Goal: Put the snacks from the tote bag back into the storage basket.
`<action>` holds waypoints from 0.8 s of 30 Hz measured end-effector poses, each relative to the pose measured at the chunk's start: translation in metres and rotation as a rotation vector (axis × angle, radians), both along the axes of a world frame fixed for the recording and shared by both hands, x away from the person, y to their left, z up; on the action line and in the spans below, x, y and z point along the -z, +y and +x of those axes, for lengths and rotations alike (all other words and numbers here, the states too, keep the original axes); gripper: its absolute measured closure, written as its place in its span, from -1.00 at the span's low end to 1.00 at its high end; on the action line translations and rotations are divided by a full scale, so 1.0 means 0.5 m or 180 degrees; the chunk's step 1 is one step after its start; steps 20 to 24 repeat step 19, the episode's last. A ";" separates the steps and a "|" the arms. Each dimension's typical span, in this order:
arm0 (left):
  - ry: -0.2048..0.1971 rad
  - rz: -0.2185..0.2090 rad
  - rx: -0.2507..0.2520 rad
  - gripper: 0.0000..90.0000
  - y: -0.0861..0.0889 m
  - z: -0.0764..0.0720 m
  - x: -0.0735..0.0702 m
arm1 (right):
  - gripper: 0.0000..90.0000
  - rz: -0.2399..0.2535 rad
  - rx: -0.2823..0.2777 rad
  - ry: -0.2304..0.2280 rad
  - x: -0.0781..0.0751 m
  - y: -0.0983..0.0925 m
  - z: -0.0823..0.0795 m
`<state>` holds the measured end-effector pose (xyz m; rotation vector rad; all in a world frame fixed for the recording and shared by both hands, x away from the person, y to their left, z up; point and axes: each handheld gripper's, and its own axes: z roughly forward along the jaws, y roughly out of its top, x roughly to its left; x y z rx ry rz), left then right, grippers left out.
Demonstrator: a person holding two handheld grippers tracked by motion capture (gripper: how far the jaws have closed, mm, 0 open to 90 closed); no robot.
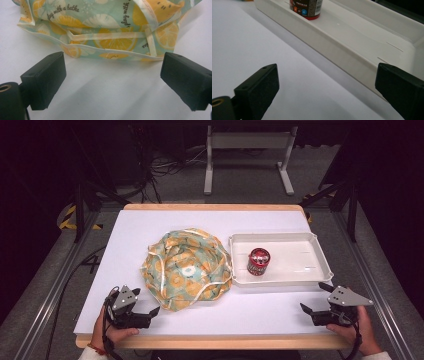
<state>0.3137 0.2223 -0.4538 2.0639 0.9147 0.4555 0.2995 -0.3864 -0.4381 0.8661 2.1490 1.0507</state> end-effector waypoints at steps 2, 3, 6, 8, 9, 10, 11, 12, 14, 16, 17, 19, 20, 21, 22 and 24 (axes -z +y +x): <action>0.0010 -0.0011 0.0017 -0.84 0.000 0.001 0.000 | -0.87 0.0003 -0.0005 0.0020 0.000 0.000 0.000; 0.0010 -0.0011 0.0017 -0.84 0.000 0.001 0.000 | -0.87 0.0003 -0.0005 0.0020 0.000 0.000 0.000; 0.0003 -0.0013 -0.0020 -0.84 0.002 0.001 0.000 | -0.87 0.0004 -0.0020 0.0031 0.000 0.002 0.001; -0.0008 -0.0019 -0.0019 -0.84 0.001 0.000 -0.001 | -0.87 0.0005 -0.0022 0.0034 0.000 0.002 0.002; -0.0007 -0.0015 -0.0018 -0.83 0.001 0.000 -0.002 | -0.87 -0.0008 -0.0021 0.0025 0.000 0.003 0.002; -0.0013 -0.0009 -0.0024 -0.83 0.001 0.000 -0.002 | -0.87 -0.0007 -0.0026 0.0025 -0.001 0.003 0.002; -0.0016 -0.0004 -0.0027 -0.83 0.001 0.000 -0.002 | -0.86 -0.0008 -0.0003 -0.0003 -0.003 0.004 0.002; -0.0016 -0.0015 -0.0030 -0.83 0.000 0.001 -0.001 | -0.85 -0.0004 0.0018 -0.0025 -0.004 0.004 0.001; -0.0009 -0.0002 -0.0028 -0.83 -0.001 0.002 0.000 | -0.85 0.0053 0.0013 -0.0033 -0.007 0.001 0.001; 0.0006 -0.0001 -0.0021 -0.83 -0.002 0.002 0.000 | -0.85 0.0068 -0.0002 -0.0033 -0.008 0.000 -0.001; 0.0004 0.0006 -0.0021 -0.83 -0.002 0.002 0.000 | -0.85 0.0063 -0.0008 -0.0028 -0.008 0.000 -0.001; -0.0009 -0.0003 -0.0030 -0.83 -0.002 0.001 -0.001 | -0.85 0.0056 0.0003 -0.0039 -0.008 0.002 0.000; -0.0009 -0.0003 -0.0030 -0.83 -0.002 0.001 -0.001 | -0.85 0.0056 0.0003 -0.0039 -0.008 0.002 0.000; -0.0009 -0.0003 -0.0030 -0.83 -0.002 0.001 -0.001 | -0.85 0.0056 0.0003 -0.0039 -0.008 0.002 0.000; -0.0009 -0.0003 -0.0030 -0.83 -0.002 0.001 -0.001 | -0.85 0.0056 0.0003 -0.0039 -0.008 0.002 0.000; -0.0009 -0.0003 -0.0030 -0.83 -0.002 0.001 -0.001 | -0.85 0.0056 0.0003 -0.0039 -0.008 0.002 0.000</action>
